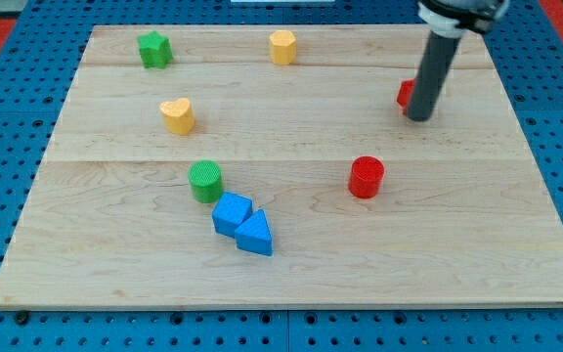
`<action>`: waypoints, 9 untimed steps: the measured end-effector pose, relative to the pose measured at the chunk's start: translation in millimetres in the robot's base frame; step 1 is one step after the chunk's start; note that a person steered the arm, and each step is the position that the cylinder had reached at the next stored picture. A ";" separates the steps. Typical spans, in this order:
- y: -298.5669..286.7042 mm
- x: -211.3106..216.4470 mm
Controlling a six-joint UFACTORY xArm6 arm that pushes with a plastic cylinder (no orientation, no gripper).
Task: Move the arm away from the red star
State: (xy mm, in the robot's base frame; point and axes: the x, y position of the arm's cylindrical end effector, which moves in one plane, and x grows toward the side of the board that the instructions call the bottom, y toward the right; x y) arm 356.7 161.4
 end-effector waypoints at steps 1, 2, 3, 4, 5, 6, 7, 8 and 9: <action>3.1 -36.6; 10.0 -71.0; 16.4 -96.8; 16.5 -76.0; 12.2 -63.8; 11.0 -62.5; 11.0 -62.4; 11.0 -62.4; 10.4 -62.4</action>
